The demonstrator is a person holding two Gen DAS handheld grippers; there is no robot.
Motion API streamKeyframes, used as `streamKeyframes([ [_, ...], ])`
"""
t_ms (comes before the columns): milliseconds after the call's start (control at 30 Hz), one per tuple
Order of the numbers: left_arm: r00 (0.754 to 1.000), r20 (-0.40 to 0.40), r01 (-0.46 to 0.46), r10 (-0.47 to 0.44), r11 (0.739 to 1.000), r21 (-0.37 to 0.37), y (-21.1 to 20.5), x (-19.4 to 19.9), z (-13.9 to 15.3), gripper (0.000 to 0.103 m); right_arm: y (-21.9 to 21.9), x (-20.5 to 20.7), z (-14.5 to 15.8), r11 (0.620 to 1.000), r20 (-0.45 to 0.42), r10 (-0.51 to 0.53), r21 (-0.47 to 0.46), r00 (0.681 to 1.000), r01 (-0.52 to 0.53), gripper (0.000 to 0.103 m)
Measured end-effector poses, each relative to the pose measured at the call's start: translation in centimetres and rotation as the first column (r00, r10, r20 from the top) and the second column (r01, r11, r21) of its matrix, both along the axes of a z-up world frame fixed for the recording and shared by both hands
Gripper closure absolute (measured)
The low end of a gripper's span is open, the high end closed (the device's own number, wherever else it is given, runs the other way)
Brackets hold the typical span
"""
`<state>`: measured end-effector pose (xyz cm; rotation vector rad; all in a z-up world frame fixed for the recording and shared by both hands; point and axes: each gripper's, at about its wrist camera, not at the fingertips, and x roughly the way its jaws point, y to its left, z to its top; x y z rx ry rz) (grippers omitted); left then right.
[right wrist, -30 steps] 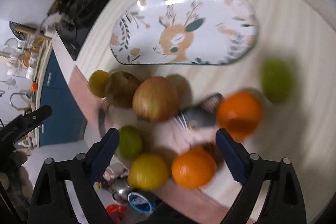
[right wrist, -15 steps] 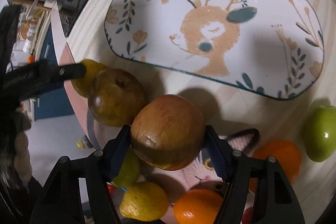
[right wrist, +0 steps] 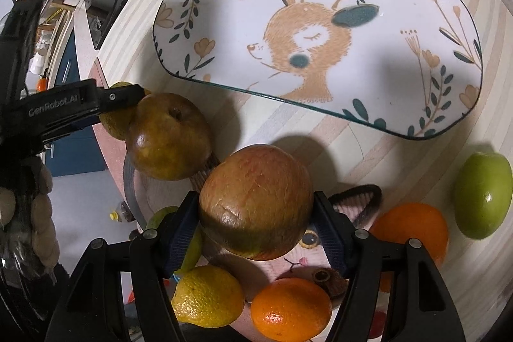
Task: Organize fruits
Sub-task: 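Grasp the yellow citrus with the left tool while the right tool grasps the red apple, then lower both fruits onto the deer plate while opening both tools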
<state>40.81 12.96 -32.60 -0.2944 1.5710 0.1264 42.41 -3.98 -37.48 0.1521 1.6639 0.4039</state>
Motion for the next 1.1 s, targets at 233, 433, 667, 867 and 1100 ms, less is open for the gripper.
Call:
streamKeyframes([
  [233,0.995,0.085,0.053,-0.054,0.999,0.012,-1.9,-1.4,4.6,0.047,-1.7,-0.6,2.7,0.997,0.023,-0.051,0.054,0.998,0.05,0.032],
  [433,0.982,0.149,0.123,-0.115,0.991,-0.047,-4.5,1.7,8.5,0.047,-4.0,2.8,7.3,0.995,0.139,-0.086,0.06,0.986,0.079,0.032],
  [667,0.991,0.046,0.13,-0.126,0.987,-0.091,-7.2,8.9,4.3,0.047,-5.6,9.4,6.6,0.994,0.205,-0.041,-0.091,0.978,0.061,0.032],
  [867,0.989,-0.033,0.139,-0.142,0.987,-0.082,-8.7,12.2,1.2,0.047,-5.1,12.6,5.1,0.986,0.18,0.001,-0.162,0.984,0.028,0.032],
  [1100,0.982,-0.08,0.162,-0.169,0.983,-0.085,-9.0,13.5,-0.1,0.046,-6.0,13.1,3.5,0.986,0.133,-0.006,-0.165,0.991,0.028,0.031],
])
